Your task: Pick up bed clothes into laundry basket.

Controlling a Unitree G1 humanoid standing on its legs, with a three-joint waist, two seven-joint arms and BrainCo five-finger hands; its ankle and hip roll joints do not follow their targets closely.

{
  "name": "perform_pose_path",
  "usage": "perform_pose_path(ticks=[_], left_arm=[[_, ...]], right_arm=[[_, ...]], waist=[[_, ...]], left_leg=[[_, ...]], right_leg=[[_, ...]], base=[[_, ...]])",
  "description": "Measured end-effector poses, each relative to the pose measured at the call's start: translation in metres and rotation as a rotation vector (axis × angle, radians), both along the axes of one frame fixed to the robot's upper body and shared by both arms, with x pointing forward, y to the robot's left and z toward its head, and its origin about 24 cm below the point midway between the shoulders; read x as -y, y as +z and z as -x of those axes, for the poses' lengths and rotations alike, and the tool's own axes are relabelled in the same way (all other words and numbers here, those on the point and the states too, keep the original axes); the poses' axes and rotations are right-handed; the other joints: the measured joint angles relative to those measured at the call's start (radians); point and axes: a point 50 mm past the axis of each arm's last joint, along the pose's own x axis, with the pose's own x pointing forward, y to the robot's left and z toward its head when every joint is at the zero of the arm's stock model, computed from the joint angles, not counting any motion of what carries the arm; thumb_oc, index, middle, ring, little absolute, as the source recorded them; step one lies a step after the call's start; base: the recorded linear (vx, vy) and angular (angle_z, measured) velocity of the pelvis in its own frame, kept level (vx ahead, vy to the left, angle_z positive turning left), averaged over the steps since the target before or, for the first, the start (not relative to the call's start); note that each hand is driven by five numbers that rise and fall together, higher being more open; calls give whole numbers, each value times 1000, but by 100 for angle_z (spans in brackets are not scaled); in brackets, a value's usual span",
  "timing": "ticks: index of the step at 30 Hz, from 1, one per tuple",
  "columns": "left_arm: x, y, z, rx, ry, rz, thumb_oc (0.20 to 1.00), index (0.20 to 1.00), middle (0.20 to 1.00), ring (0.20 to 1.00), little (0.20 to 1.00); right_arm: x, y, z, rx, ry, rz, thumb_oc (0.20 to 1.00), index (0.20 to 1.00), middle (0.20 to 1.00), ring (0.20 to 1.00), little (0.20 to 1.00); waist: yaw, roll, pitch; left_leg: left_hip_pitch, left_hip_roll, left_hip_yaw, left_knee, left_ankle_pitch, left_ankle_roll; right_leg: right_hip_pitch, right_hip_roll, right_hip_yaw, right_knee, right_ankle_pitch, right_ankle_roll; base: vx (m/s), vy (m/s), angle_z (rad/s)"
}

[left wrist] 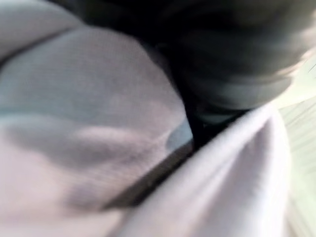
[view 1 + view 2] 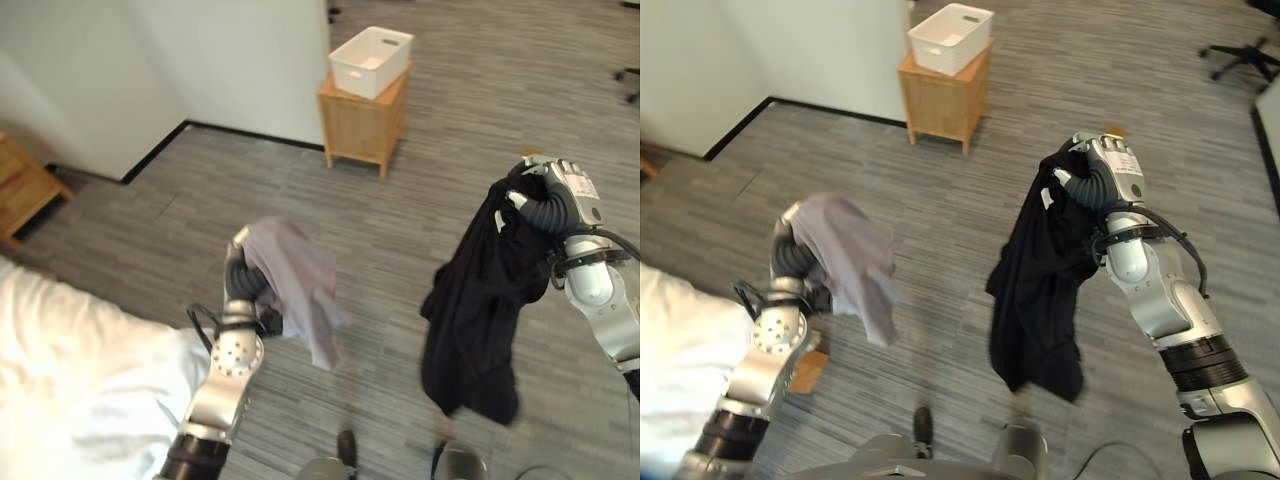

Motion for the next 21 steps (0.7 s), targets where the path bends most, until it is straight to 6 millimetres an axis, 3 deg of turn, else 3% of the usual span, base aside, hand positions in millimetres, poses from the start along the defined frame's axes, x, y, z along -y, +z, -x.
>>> perform_pose_path(ticks=[1, 2, 3, 4, 5, 6, 7, 8, 9, 10, 11, 13, 14, 15, 16, 17, 18, 19, 20, 21], left_arm=[[-6, 5, -2, 12, 17, -23, 200, 200, 200, 200, 200], [-17, 11, -7, 23, 49, -79, 200, 200, 200, 200, 200], [-19, 7, -12, 4, 67, -88, 200, 200, 200, 200, 200], [-19, 6, -14, -6, 75, -89, 200, 200, 200, 200, 200], [-22, 5, -9, -11, 82, -105, 200, 200, 200, 200, 200], [-21, 4, -7, -11, 81, -106, 200, 200, 200, 200, 200], [-22, 3, -4, -12, 82, -105, 200, 200, 200, 200, 200], [-24, 4, -3, -4, 95, -93, 200, 200, 200, 200, 200], [-29, 5, -1, 5, 114, -87, 200, 200, 200, 200, 200], [-33, 8, -1, 18, 130, -87, 200, 200, 200, 200, 200], [-36, 7, 1, 18, 149, -72, 200, 200, 200, 200, 200], [-36, 6, 1, 11, 144, -76, 200, 200, 200, 200, 200], [-37, 6, 2, 8, 145, -74, 200, 200, 200, 200, 200], [-36, 4, 2, 2, 142, -72, 200, 200, 200, 200, 200], [-30, 2, 4, 6, 128, -36, 200, 200, 200, 200, 200], [-29, 3, 4, 14, 123, -34, 200, 200, 200, 200, 200], [-29, 2, 4, 9, 118, -35, 200, 200, 200, 200, 200], [-30, 3, 3, 8, 115, -42, 200, 200, 200, 200, 200], [-31, 0, 3, -7, 116, -45, 200, 200, 200, 200, 200], [-30, -2, 2, -15, 112, -47, 200, 200, 200, 200, 200]], right_arm=[[1, 0, 1, -4, 0, 1, 200, 200, 200, 200, 200], [4, 4, 1, 4, -3, 15, 200, 200, 200, 200, 200], [9, 7, 1, 14, -21, 21, 200, 200, 200, 200, 200], [13, 12, 0, 24, -43, 16, 200, 200, 200, 200, 200], [13, 23, -3, 45, -50, 35, 200, 200, 200, 200, 200], [16, 30, -3, 55, -56, 57, 200, 200, 200, 200, 200], [18, 33, -6, 61, -67, 54, 200, 200, 200, 200, 200], [21, 37, -7, 72, -87, 42, 200, 200, 200, 200, 200], [20, 40, -7, 82, -79, 38, 200, 200, 200, 200, 200], [20, 45, -8, 97, -78, 32, 200, 200, 200, 200, 200], [19, 51, -10, 108, -69, 19, 200, 200, 200, 200, 200], [17, 54, -11, 116, -59, 10, 200, 200, 200, 200, 200], [16, 57, -11, 122, -53, 14, 200, 200, 200, 200, 200], [15, 57, -11, 126, -52, 11, 200, 200, 200, 200, 200], [20, 63, -9, 128, -66, 48, 200, 200, 200, 200, 200], [21, 66, -8, 132, -71, 70, 200, 200, 200, 200, 200], [23, 65, -9, 125, -77, 72, 200, 200, 200, 200, 200], [22, 64, -9, 119, -75, 72, 200, 200, 200, 200, 200], [23, 57, -10, 91, -78, 78, 200, 200, 200, 200, 200], [24, 54, -10, 78, -80, 83, 200, 200, 200, 200, 200]], waist=[[-6, -30, 0], [-3, -84, -7], [-33, -74, -9], [-47, -84, -2], [-37, -98, 7], [-40, -89, 4], [-37, -77, 5], [-52, -92, 15], [-44, -116, 32], [-30, -142, 51], [-9, -159, 77], [2, -190, 99], [7, -196, 101], [14, -180, 103], [26, -105, 91], [24, -85, 86], [12, -45, 69], [16, -42, 68], [24, -52, 65], [29, -52, 56]], left_leg=[[14, 0, -34, 5, 8, -45], [41, 38, -98, -41, -27, -153], [34, 76, -139, -58, -57, -195], [29, 74, -131, -27, -76, -223], [50, 25, -128, 28, -87, -226], [84, 21, -113, 30, -79, -220], [114, 15, -113, 62, -25, -196], [116, 32, -56, 225, 4, -195], [61, 33, -59, 367, 7, -204], [-20, 33, -54, 557, 57, -229], [-163, 48, -35, 800, 45, -249], [-288, 53, 89, 872, 29, -234], [-321, 38, 142, 791, 29, -223], [-343, 28, 161, 724, 33, -214], [-335, 94, 238, 439, 32, -204], [-327, 116, 280, 278, 49, -198], [-322, 139, 319, 145, 59, -183], [-330, 140, 347, 61, 74, -162], [-326, 130, 401, -16, 93, -136], [-327, 138, 433, -27, 90, -128]], right_leg=[[23, 0, 21, -131, 69, 3], [31, -4, -7, -194, 150, 19], [27, 21, -73, -151, 185, 31], [26, 27, -96, -136, 186, 30], [20, 28, -100, -92, 182, 10], [34, 50, -112, -87, 176, -16], [54, 78, -130, -75, 150, -69], [108, 119, -161, -73, 149, -172], [133, 131, -165, -74, 145, -200], [148, 135, -161, -76, 139, -225], [178, 148, -168, -87, 115, -243], [221, 151, -183, -135, 115, -219], [235, 147, -193, -148, 116, -180], [247, 148, -221, -142, 55, -80], [211, 129, -280, 28, -52, -123], [221, 167, -296, 24, -63, -166], [244, 196, -323, -3, -57, -169], [266, 209, -318, -18, -57, -169], [321, 215, -317, -43, -72, -131], [345, 223, -316, -54, -109, -70]], base=[[556, -295, 162], [730, -299, 172], [547, -218, 163], [641, -363, 121], [335, -232, 72], [441, -334, 41], [354, -303, 67], [303, -302, 63], [307, -320, 46], [277, -194, 11], [312, -197, 4], [369, -16, 6], [509, 95, 4], [758, 260, -5], [569, 211, -1], [623, 244, 5], [219, 73, 11], [782, 299, 1], [583, 208, -13], [774, 307, -15]])
